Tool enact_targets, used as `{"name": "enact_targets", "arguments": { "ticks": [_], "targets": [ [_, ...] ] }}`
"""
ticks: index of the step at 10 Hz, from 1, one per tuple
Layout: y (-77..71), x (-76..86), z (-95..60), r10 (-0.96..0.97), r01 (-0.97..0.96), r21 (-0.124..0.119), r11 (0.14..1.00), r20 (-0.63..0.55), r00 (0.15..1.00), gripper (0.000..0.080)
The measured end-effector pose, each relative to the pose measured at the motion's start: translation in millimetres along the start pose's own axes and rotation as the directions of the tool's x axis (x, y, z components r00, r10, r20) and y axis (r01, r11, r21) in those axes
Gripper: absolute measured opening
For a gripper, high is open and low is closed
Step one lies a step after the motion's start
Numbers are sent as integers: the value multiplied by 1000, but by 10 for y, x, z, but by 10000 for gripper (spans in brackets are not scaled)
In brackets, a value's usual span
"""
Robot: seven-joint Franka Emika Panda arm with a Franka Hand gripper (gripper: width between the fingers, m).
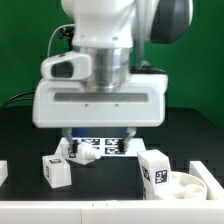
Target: Assemble stool
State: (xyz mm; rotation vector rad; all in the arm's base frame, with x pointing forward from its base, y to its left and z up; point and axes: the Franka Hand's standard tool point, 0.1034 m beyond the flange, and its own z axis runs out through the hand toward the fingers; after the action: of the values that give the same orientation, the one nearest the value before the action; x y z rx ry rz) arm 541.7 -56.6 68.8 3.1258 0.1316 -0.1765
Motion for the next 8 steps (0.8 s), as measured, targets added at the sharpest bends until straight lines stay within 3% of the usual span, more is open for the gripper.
{"name": "enact_targets", "arguments": {
  "ticks": [2, 3, 6, 7, 8],
  "targets": [
    [168, -126, 21, 4, -13, 43, 999, 192, 981, 649],
    [234, -146, 23, 17, -29, 45, 999, 250, 968, 649],
    [187, -206, 52, 8, -33, 54, 998, 405, 914, 649],
    [204, -264, 69, -2, -36, 70, 997, 476, 879, 649],
    [317, -248, 121, -2, -51, 83, 995, 542, 841, 649]
  ]
}}
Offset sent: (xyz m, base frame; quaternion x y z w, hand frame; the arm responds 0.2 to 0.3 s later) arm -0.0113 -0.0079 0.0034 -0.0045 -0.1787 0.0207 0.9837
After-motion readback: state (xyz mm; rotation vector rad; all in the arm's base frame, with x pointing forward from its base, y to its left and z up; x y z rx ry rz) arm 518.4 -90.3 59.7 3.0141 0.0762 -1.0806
